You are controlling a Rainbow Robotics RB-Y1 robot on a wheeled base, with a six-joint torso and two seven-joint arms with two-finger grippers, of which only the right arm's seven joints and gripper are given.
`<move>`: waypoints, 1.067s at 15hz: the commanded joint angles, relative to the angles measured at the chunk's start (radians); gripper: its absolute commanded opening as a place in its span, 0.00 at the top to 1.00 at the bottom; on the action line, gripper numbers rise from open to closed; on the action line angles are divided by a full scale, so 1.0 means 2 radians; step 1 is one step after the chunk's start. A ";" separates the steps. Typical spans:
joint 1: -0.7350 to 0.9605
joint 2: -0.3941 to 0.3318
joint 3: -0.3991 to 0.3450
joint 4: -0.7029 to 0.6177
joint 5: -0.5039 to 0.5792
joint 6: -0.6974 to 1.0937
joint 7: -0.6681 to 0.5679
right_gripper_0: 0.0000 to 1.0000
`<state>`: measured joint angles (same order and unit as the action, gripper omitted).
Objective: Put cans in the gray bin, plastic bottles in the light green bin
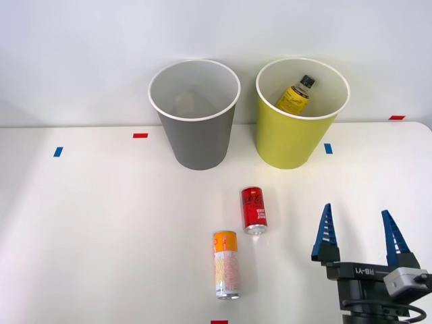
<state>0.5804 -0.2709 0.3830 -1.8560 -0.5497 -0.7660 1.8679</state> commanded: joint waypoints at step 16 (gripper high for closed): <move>0.083 0.055 -0.099 0.015 0.207 0.023 -0.191 0.00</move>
<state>0.7166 -0.2121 0.2426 -1.8259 -0.2680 -0.7331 1.6234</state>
